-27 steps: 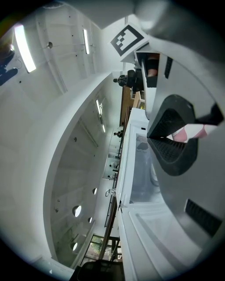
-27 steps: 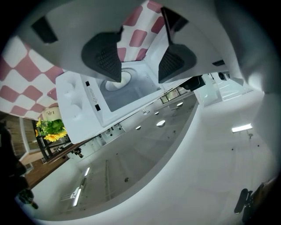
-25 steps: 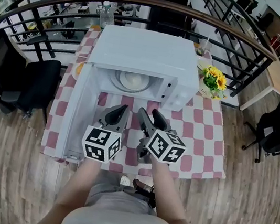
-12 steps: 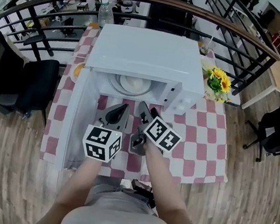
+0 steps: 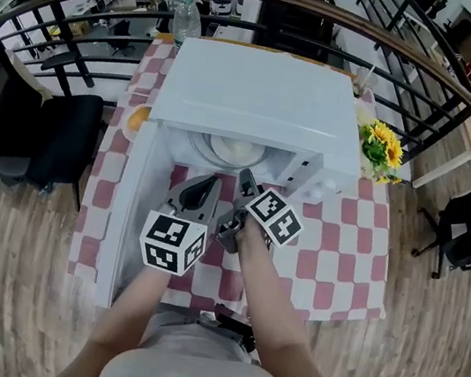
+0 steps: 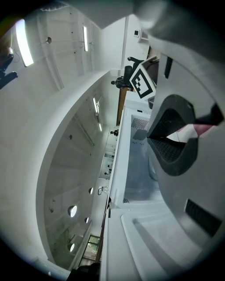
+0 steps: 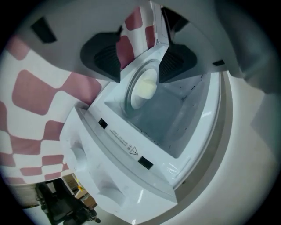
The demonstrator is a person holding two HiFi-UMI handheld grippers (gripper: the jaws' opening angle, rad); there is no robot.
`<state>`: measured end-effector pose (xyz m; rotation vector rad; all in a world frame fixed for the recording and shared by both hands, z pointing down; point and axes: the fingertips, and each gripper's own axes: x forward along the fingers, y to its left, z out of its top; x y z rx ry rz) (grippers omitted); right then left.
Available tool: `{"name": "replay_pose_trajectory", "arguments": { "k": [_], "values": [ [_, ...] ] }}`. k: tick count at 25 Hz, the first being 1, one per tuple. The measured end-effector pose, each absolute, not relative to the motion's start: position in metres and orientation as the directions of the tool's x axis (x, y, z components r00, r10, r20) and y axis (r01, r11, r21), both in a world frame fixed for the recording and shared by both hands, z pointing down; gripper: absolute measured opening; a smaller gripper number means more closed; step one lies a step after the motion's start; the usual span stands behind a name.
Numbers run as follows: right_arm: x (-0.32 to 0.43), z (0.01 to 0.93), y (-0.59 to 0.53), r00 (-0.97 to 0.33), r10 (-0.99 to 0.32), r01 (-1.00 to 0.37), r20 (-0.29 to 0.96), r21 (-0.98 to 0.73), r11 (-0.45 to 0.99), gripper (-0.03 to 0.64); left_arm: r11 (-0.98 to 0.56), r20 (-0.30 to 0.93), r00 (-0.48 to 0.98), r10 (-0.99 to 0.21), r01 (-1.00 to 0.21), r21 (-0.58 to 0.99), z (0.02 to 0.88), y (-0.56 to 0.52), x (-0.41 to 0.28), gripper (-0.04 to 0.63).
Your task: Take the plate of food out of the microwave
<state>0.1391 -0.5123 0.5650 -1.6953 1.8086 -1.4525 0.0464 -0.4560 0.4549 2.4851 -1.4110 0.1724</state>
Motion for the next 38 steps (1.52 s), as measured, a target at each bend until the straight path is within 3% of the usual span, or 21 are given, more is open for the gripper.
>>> {"name": "replay_pose_trajectory", "arguments": {
  "k": [12, 22, 32, 38],
  "values": [
    [0.139, 0.616, -0.548, -0.198, -0.819, -0.383, 0.538, -0.812, -0.441, 0.276, -0.516, 0.255, 0.538, -0.804, -0.843, 0.152, 0.468, -0.469, 0.043, 0.002],
    [0.134, 0.626, -0.560, -0.089, -0.732, -0.413, 0.675, -0.694, -0.589, 0.308, -0.495, 0.248, 0.521, -0.817, -0.854, 0.161, 0.469, -0.478, 0.028, 0.002],
    [0.133, 0.631, -0.556, -0.107, -0.718, -0.415, 0.688, -0.687, -0.596, 0.305, -0.471, 0.256, 0.499, -0.828, -0.866, 0.167, 0.470, -0.482, 0.017, 0.002],
    [0.134, 0.627, -0.550, -0.148, -0.737, -0.413, 0.660, -0.718, -0.560, 0.252, -0.474, 0.266, 0.501, -0.824, -0.865, 0.163, 0.474, -0.479, 0.018, 0.002]
  ]
}}
